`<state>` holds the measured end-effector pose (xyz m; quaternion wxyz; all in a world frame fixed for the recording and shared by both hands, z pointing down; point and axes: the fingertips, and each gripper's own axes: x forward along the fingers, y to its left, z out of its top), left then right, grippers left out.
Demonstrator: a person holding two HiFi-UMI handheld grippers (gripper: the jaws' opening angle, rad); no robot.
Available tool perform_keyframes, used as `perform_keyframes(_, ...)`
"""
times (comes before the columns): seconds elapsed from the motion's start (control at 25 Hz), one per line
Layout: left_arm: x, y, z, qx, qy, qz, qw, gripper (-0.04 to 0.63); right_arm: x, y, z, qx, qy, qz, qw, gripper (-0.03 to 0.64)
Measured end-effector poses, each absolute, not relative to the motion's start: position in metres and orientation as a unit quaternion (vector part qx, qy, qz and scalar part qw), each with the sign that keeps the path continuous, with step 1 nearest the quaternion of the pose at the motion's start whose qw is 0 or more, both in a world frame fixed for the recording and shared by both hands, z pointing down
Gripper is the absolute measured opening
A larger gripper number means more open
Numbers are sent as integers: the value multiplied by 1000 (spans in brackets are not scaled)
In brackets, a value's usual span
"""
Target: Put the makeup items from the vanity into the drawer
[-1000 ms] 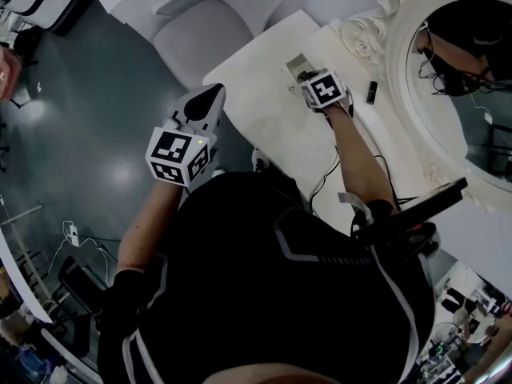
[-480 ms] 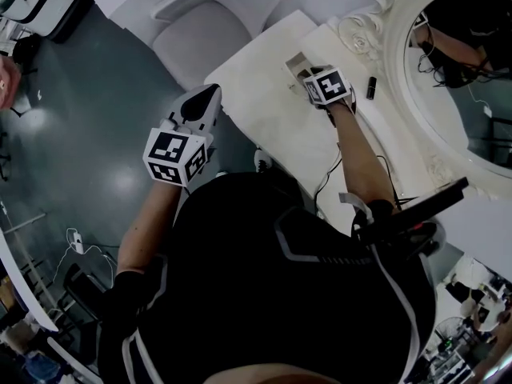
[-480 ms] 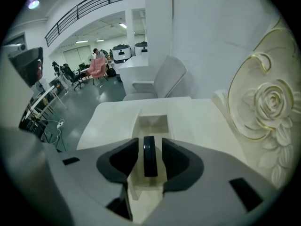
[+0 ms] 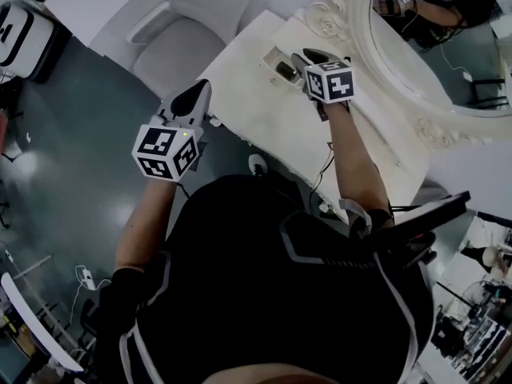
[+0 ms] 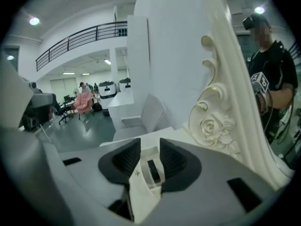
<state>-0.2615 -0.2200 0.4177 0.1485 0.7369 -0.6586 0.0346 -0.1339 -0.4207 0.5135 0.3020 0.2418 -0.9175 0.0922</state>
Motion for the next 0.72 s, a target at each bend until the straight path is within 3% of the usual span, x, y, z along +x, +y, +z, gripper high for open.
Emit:
perform_keyframes(0.24, -254, -225, 400, 767, -627, 22, 137, 3, -101, -398, 441, 301, -923, 79, 227, 102)
perform_keyframes(0.44, -241, -226, 370, 794, -600, 12, 95, 3, -79, -369, 400, 316, -926, 76, 192, 64)
perform_keyframes(0.72, -238, -230, 348, 796, -597, -8, 95, 3, -47, -338, 359, 351, -922, 72, 149, 9)
